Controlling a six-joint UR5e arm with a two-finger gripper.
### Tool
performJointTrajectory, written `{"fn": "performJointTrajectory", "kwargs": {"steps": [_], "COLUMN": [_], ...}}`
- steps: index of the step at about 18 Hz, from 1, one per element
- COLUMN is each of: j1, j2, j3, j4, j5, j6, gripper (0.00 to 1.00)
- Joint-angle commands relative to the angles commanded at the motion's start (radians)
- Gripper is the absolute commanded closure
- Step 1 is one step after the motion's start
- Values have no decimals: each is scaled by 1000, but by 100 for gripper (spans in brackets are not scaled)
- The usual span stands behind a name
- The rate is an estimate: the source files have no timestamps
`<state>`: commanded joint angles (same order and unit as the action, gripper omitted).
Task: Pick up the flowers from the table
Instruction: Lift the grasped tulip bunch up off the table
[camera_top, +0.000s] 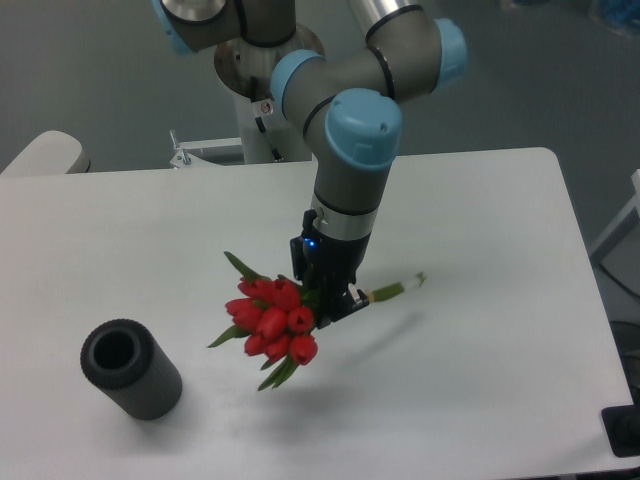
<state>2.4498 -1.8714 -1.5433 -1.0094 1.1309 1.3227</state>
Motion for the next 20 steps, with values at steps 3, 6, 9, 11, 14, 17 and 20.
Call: {"fn": "performJointTrajectory", "kwargs": {"steps": [3, 6, 9, 11, 14, 17, 20], "j1": [29, 70, 89, 89, 87, 87, 89], "j2": [-2, -2, -6, -6, -15, -18, -18], "j3": [8, 8, 9, 12, 25, 25, 25], "j4": [3, 3, 3, 3, 20, 43, 46], "j5": [-106, -229, -305, -325, -356, -364, -365], "j6": [-59, -60, -62, -65, -114, -126, -125], "gripper": [66, 66, 66, 66, 66, 66, 66]}}
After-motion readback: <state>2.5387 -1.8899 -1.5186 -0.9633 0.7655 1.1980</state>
